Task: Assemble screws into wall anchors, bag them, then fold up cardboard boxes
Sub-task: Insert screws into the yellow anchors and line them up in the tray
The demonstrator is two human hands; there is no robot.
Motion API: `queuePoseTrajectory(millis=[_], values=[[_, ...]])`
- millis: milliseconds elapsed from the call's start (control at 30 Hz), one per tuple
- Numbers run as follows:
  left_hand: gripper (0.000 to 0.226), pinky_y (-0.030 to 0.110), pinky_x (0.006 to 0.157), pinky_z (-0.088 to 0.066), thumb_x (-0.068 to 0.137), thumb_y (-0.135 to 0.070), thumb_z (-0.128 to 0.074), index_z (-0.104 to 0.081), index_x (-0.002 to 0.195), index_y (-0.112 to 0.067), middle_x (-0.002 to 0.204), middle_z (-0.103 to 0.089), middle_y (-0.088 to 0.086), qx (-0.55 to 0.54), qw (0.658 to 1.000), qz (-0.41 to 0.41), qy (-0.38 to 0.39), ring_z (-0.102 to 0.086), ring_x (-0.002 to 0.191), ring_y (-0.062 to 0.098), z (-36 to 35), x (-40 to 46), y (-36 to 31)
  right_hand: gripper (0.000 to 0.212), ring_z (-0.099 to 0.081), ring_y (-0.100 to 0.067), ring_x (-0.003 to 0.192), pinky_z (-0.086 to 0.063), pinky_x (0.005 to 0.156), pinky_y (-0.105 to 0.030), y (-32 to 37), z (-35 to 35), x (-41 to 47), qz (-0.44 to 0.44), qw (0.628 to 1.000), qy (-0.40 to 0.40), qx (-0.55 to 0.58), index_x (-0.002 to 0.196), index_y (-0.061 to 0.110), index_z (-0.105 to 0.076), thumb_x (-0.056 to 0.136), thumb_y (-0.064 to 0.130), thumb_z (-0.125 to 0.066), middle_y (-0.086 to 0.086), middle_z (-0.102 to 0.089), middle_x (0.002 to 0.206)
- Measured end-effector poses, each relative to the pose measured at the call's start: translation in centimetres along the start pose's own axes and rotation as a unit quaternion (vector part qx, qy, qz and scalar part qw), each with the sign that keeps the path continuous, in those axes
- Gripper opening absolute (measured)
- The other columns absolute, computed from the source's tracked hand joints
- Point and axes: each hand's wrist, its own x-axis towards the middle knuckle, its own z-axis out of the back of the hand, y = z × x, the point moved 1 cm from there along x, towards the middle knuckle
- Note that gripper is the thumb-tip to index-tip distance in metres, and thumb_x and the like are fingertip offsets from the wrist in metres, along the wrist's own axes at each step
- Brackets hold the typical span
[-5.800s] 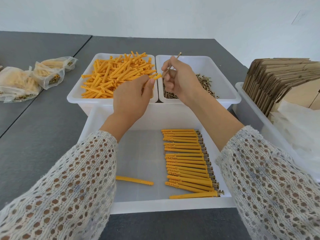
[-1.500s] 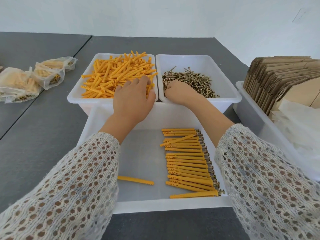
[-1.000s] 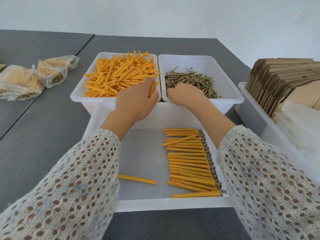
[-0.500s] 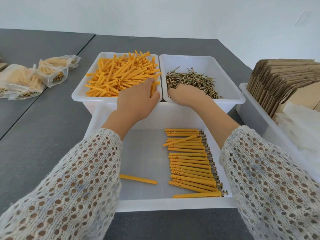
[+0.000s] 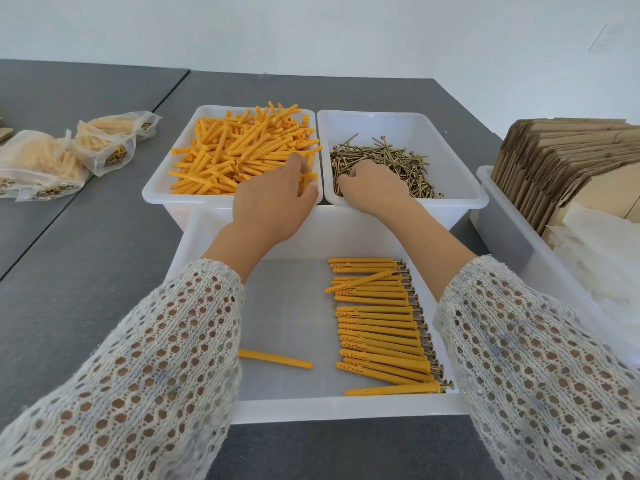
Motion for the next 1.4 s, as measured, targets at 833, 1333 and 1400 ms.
queuePoseTrajectory(millis=[833, 1333, 1400], values=[[0.026, 0.032, 0.056, -0.043, 0.099, -0.031, -0.043, -0.051, 0.12, -0.018, 0.09, -0.062, -0.007, -0.007, 0.997, -0.033, -0.074, -0.058, 0.071, 0.02, -0.2, -0.4, -0.1, 0.018, -0.041, -0.014, 0.063, -0.031, 0.054, -0.029, 0.3, 0.1, -0.2, 0.019, 0.984, -0.131, 0.121, 0.076, 0.019, -0.043, 0.094, 0.021, -0.042, 0.003, -0.048, 0.073], [0.031, 0.03, 0.048, -0.025, 0.108, -0.032, -0.03, -0.054, 0.113, -0.014, 0.096, -0.058, -0.002, -0.02, 0.988, -0.078, -0.132, -0.048, 0.074, 0.014, 0.3, -0.8, -0.5, 0.018, -0.042, -0.018, 0.06, -0.037, 0.056, -0.03, 0.1, 1.7, 0.2, -0.12, 0.847, -0.208, 0.475, 0.084, 0.01, -0.048, 0.093, 0.007, -0.034, -0.008, -0.054, 0.072], [0.035, 0.031, 0.051, -0.028, 0.108, -0.035, -0.028, -0.056, 0.11, -0.013, 0.099, -0.058, -0.001, -0.029, 0.987, -0.078, -0.137, -0.049, 0.082, 0.015, 0.4, -0.8, -0.4, 0.017, -0.041, -0.015, 0.047, -0.035, 0.046, -0.025, 0.1, 2.1, 0.2, -0.139, 0.783, -0.176, 0.58, 0.092, 0.01, -0.049, 0.093, 0.002, -0.034, -0.007, -0.057, 0.065]])
